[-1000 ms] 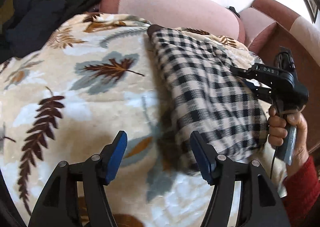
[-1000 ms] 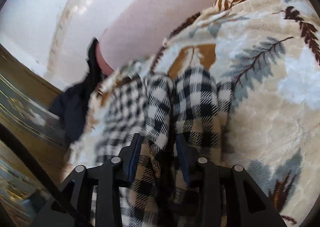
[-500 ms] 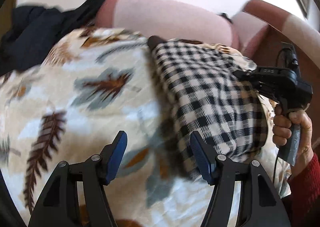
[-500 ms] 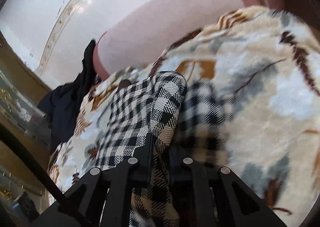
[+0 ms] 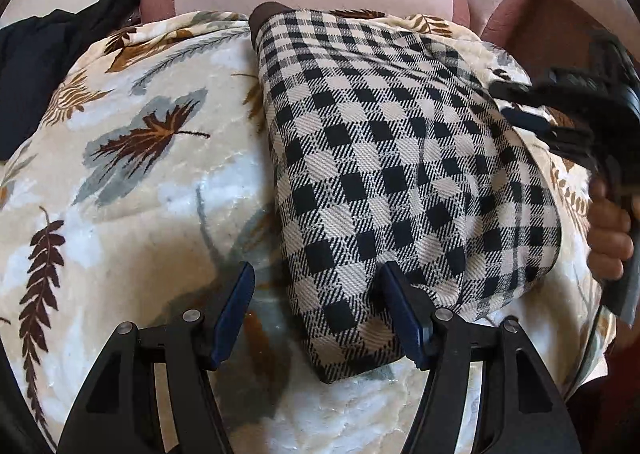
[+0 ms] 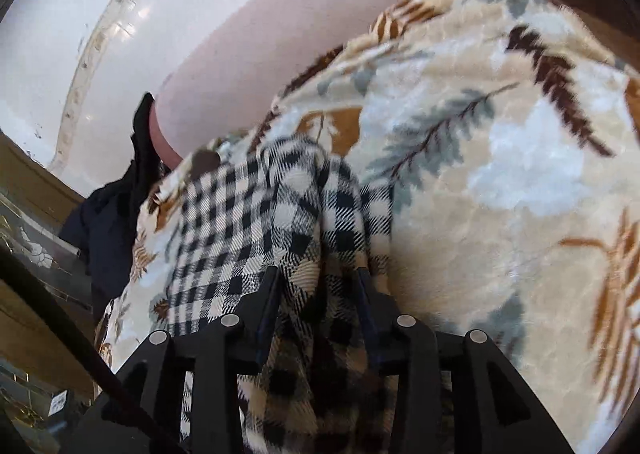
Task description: Fold large clothes
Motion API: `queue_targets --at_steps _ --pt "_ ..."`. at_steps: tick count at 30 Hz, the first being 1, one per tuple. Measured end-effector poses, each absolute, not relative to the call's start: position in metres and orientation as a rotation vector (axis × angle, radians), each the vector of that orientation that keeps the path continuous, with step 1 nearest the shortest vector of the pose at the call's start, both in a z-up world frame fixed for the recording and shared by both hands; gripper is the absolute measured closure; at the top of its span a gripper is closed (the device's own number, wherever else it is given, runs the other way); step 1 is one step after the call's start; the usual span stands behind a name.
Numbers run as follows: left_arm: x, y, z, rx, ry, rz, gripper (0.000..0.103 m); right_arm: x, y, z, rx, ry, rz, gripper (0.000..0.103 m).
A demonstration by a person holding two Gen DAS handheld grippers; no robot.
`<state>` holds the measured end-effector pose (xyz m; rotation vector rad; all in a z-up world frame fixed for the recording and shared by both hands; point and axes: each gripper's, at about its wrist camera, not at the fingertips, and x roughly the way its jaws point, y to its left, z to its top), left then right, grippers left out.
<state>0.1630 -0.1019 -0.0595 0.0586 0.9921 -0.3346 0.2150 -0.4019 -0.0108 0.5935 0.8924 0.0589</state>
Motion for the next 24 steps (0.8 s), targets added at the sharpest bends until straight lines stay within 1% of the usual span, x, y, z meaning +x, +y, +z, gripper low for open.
queue_targets --at_steps 8,14,15,16,17,19,24 --pt "0.122 -0.083 -0.042 -0.013 0.944 -0.340 0.039 0.172 -0.399 -0.018 0.512 0.943 0.159 0.062" --pt "0.095 -0.062 -0.052 -0.042 0.945 -0.292 0.038 0.147 -0.380 -0.032 0.520 0.990 0.257 0.062" --pt "0.091 -0.058 -0.056 -0.043 0.947 -0.277 0.038 0.145 -0.377 -0.033 0.512 0.991 0.253 0.063" --pt "0.089 -0.056 -0.060 -0.043 0.951 -0.267 0.038 0.142 -0.375 -0.033 0.507 0.993 0.248 0.068" --pt "0.086 -0.052 -0.064 -0.042 0.959 -0.256 0.038 0.141 -0.373 -0.033 0.500 1.002 0.234 0.088" --pt "0.081 -0.045 -0.072 -0.040 0.973 -0.242 0.038 0.138 -0.375 -0.032 0.485 1.012 0.164 0.092" --pt "0.071 -0.036 -0.077 0.011 0.942 -0.208 0.038 0.133 -0.384 -0.029 0.466 1.016 0.060 0.095"
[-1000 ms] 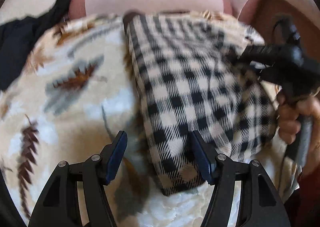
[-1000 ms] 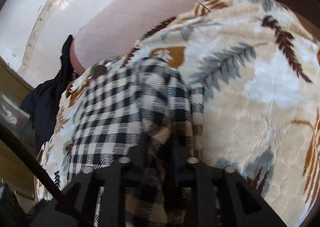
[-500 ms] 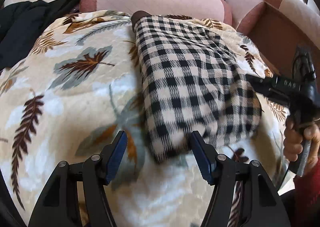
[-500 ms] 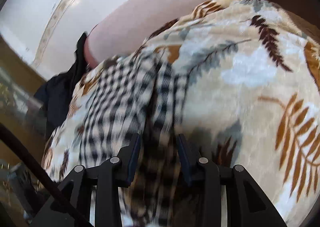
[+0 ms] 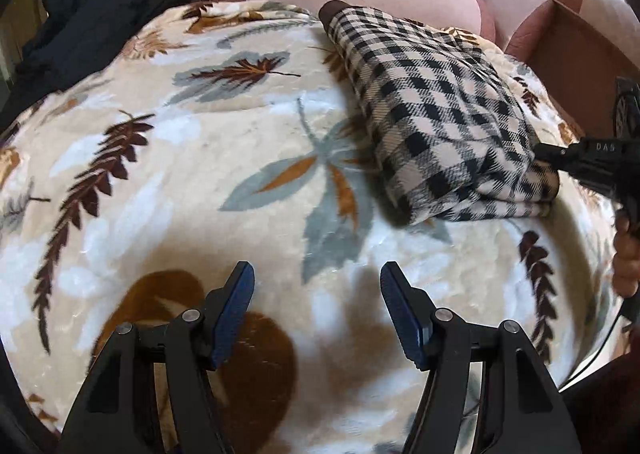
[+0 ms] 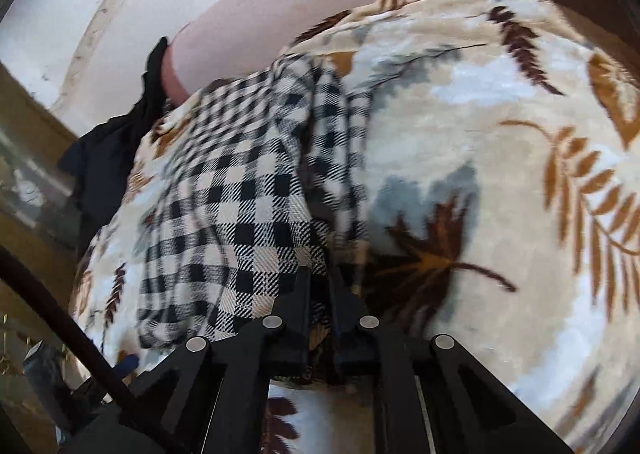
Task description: Fold large clothes
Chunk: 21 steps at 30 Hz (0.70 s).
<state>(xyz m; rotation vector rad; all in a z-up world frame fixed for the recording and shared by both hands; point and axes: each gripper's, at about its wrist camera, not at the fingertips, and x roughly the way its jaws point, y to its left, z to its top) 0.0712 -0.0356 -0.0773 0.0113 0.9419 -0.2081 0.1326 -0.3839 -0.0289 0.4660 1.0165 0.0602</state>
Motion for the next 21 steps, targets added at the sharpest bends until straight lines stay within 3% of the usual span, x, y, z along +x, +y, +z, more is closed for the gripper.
queue_targets --at_steps 4,6,8,9,13,17,21 --pt "0.070 -0.033 -0.080 0.032 0.927 -0.208 0.038 0.132 -0.380 -0.028 0.374 1.040 -0.038 0.095" --pt "0.068 -0.035 -0.080 0.048 0.919 -0.207 0.038 0.130 -0.379 -0.021 0.356 1.024 -0.071 0.088" --pt "0.067 -0.037 -0.082 0.064 0.907 -0.205 0.037 0.125 -0.379 -0.005 0.324 0.963 -0.143 0.087" --pt "0.065 -0.039 -0.082 0.070 0.901 -0.203 0.037 0.120 -0.378 0.007 0.319 0.907 -0.161 0.081" --pt "0.063 -0.043 -0.084 0.081 0.886 -0.199 0.033 0.115 -0.359 0.035 0.392 0.779 -0.001 0.081" --pt "0.061 -0.044 -0.085 0.085 0.875 -0.201 0.033 0.135 -0.315 0.014 0.556 0.879 0.325 0.081" --pt "0.060 -0.043 -0.085 0.079 0.869 -0.209 0.032 0.154 -0.273 -0.018 0.537 1.019 0.442 0.081"
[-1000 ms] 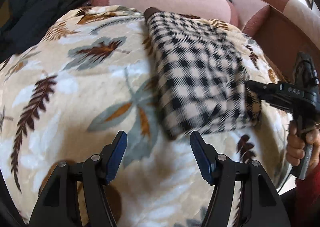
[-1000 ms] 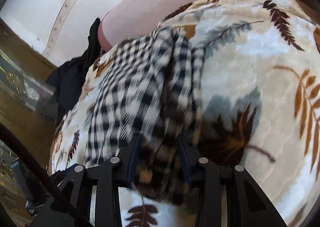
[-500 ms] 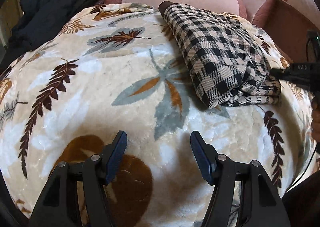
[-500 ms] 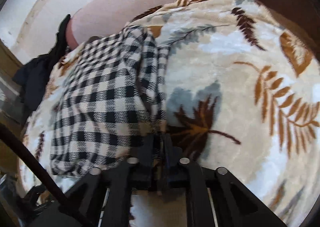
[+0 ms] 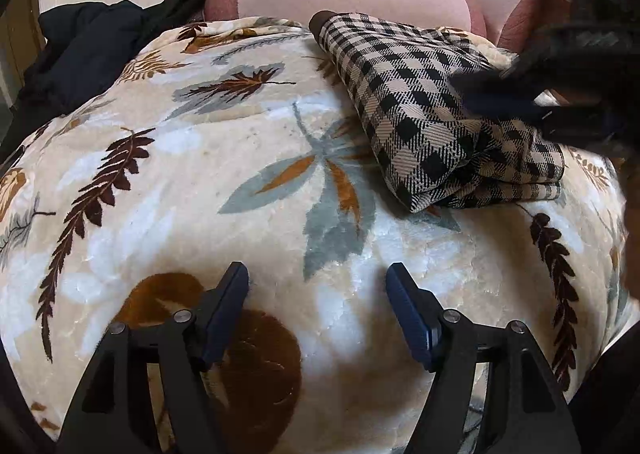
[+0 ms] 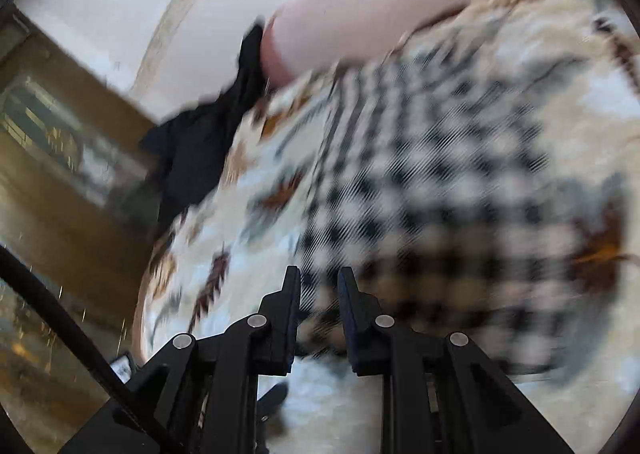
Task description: Fold large clothes
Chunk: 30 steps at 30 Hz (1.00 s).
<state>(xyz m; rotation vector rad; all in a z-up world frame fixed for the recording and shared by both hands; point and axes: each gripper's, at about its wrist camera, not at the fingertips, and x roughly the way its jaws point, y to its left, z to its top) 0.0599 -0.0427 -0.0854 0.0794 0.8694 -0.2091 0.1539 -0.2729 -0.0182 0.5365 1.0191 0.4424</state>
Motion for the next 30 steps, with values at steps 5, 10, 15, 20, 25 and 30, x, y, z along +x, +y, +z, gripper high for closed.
queue_targets --at_steps 5,10,15,20,25,30 --pt "0.059 -0.043 -0.086 0.080 0.864 -0.213 0.031 0.159 -0.250 -0.053 0.596 1.123 0.524 0.080" --pt "0.058 -0.044 -0.086 0.073 0.863 -0.214 0.028 0.144 -0.277 -0.027 0.604 1.026 0.554 0.081" --pt "0.057 -0.046 -0.086 0.078 0.856 -0.211 0.025 0.134 -0.351 -0.020 0.610 0.943 0.288 0.081" --pt "0.057 -0.050 -0.088 0.082 0.848 -0.211 0.019 0.116 -0.421 -0.049 0.604 1.022 -0.071 0.066" --pt "0.060 -0.057 -0.091 0.104 0.860 -0.213 0.010 0.097 -0.432 -0.030 0.568 0.955 -0.159 0.064" --pt "0.061 -0.059 -0.091 0.117 0.865 -0.216 0.008 0.076 -0.398 0.004 0.438 0.886 -0.150 0.062"
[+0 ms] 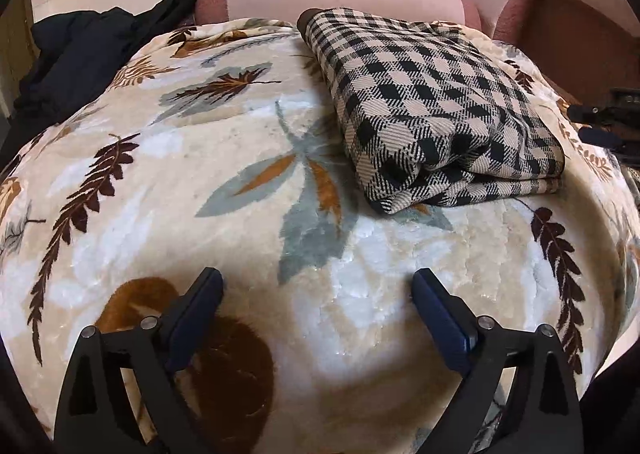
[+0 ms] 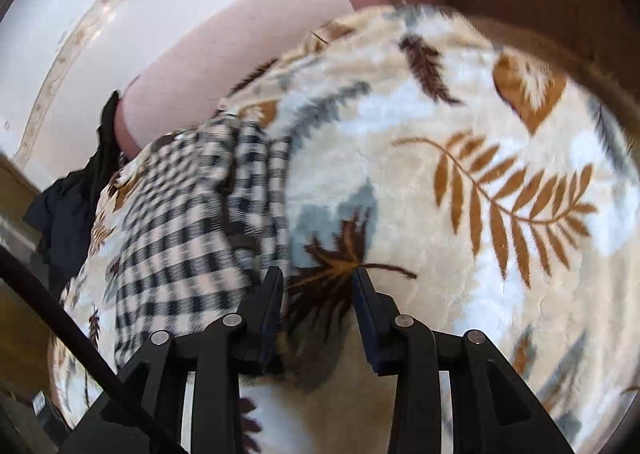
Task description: Fold large clothes
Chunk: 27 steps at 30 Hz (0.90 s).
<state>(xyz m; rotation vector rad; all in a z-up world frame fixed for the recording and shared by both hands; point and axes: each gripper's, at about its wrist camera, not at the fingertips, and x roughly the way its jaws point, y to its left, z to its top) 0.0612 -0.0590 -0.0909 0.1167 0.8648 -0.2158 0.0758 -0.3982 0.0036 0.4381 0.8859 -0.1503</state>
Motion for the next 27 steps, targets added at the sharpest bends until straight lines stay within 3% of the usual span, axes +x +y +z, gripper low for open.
queue_targets --at_steps 6,16,27 --pt "0.052 -0.052 -0.080 0.065 0.875 -0.223 0.008 0.050 -0.338 0.011 0.306 0.872 -0.122 0.061" --pt "0.008 -0.042 -0.032 0.036 0.726 -0.117 0.008 -0.013 -0.309 -0.013 0.324 0.912 -0.159 0.055" --pt "-0.025 -0.053 -0.037 0.032 0.802 -0.174 0.008 -0.021 -0.295 -0.025 0.236 0.937 -0.191 0.055"
